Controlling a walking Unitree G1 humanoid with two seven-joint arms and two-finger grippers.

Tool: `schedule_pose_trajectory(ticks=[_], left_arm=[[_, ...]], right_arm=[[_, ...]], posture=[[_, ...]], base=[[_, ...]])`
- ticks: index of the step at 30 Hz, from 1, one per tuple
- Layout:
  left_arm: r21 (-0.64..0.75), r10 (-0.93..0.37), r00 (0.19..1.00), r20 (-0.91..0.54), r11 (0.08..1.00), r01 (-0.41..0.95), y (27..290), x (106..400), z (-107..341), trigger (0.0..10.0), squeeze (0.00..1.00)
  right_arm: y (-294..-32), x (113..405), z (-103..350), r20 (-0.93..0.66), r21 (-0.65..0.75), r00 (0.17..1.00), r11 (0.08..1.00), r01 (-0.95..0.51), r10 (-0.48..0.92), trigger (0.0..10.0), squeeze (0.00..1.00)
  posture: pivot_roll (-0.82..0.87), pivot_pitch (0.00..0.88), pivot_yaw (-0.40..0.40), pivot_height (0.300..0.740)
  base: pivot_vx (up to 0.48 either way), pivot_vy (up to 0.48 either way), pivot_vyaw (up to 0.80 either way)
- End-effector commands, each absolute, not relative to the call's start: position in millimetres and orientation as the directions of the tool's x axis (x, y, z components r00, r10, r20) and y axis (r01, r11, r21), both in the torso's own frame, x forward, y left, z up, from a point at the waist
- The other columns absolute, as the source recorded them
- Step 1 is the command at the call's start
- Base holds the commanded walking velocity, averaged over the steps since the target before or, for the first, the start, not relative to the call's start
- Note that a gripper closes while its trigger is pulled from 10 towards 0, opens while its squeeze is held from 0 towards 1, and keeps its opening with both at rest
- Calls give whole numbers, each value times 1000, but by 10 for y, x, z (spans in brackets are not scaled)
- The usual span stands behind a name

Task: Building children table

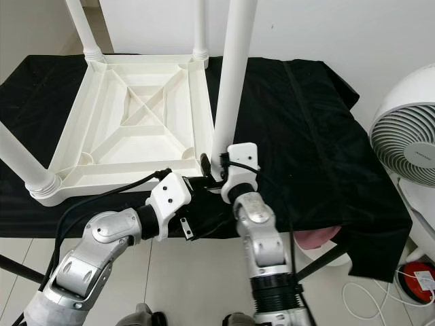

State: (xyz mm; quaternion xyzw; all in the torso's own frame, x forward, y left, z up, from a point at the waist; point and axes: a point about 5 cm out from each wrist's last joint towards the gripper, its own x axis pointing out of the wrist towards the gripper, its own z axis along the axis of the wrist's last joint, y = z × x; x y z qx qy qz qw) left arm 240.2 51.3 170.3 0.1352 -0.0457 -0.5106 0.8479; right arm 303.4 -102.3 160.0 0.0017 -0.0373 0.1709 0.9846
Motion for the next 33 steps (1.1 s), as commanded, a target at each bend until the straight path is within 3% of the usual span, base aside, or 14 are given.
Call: schedule_pose_trajectory(ticks=[1,9,13,25,26,28,30,33], left_arm=[[280,-843,534,-65,499,821,574,2429,1676,10000,0],[281,-841,537,-68,500,819,591,2431,1675,10000,0],[284,-838,539,-82,499,819,635,2432,1666,10000,0],[297,-832,548,-92,502,812,694,2453,1686,10000,0],[298,-830,550,-93,503,811,701,2455,1689,10000,0],[299,-830,550,-93,504,810,703,2457,1689,10000,0],[300,-829,552,-93,505,809,705,2459,1690,10000,0],[300,-828,554,-92,507,808,706,2461,1692,10000,0]], right_arm=[[-1051,3036,1615,67,-19,917,920,-392,393,10000,0],[-1187,3050,1586,15,-98,853,849,-518,522,10000,0],[-1329,3179,1621,-27,-223,734,711,-667,679,10000,0],[-1155,3389,1531,-136,-262,589,545,-797,796,10000,0],[-1134,3427,1495,-160,-264,580,531,-805,799,4157,0],[-1130,3441,1484,-167,-265,580,530,-805,797,3725,0],[-1131,3468,1453,-183,-265,575,523,-810,797,0,0],[-1139,3484,1428,-190,-256,569,519,-816,800,0,0]], posture=[[-86,49,3,740],[-84,48,5,740],[-84,60,14,740],[-61,59,33,740],[-61,59,33,740],[-60,56,32,740],[-60,56,32,740],[-58,54,30,740]], base=[[0,0,0],[0,0,0],[0,0,0],[0,0,0],[0,0,0],[0,0,0],[0,0,0],[0,0,0]])
